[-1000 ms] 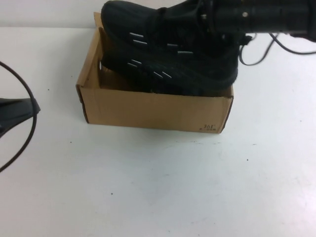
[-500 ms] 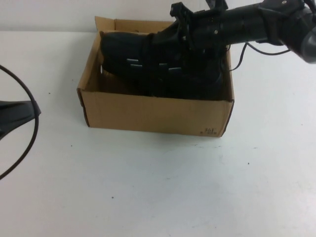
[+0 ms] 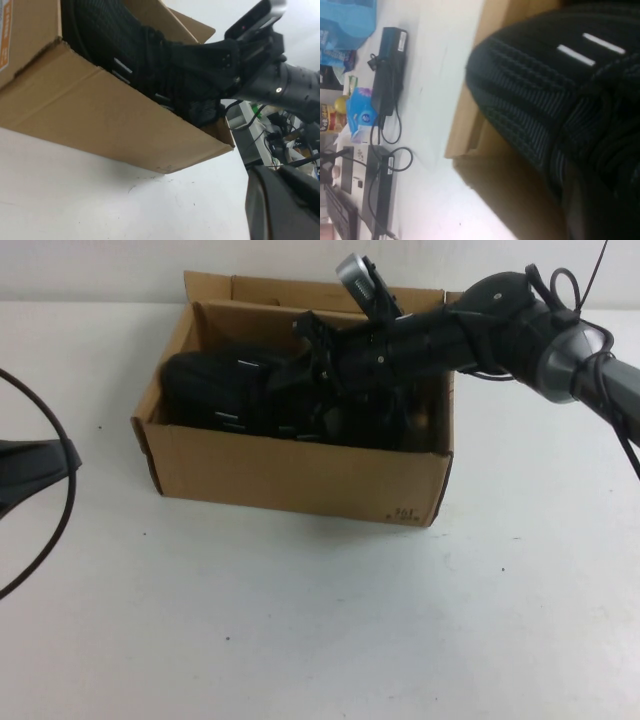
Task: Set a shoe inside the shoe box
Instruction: Place the shoe in the shoe box
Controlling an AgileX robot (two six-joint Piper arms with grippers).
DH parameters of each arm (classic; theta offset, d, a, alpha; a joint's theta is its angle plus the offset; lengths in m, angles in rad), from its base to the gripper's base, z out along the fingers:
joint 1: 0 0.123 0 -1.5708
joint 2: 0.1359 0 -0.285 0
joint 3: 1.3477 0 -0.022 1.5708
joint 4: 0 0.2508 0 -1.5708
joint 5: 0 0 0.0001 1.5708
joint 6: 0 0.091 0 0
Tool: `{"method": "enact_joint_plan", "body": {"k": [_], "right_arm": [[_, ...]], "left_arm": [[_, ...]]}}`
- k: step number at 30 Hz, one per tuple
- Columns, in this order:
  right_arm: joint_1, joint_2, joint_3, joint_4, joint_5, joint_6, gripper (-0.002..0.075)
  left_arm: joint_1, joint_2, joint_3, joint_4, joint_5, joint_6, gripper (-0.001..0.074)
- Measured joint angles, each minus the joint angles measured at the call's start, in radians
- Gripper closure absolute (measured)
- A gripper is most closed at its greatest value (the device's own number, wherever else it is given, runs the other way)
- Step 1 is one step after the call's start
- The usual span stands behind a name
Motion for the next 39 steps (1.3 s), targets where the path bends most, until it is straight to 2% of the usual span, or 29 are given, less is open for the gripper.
{"method": "enact_joint_plan", "body": {"k": [9,24,39], "right_arm": [[0.001,0.021,-0.006,-0.054,0.037,0.104,0.0726],[0.001,-0.041,-0.010,-0.149,0.086,0.118,0.0727],[0.010,0.028,-0.010,-0.137,0.078,0.190,0.0727]], "left_arm": [[0.000,0.000,0.000,0.000,0.000,-0.002,0.0736],[0.000,0.000,0.000,-0.008,0.000,-0.006,0.0736],[0.000,0.000,0.000,-0.008,0.000,-0.006,0.0736]]}}
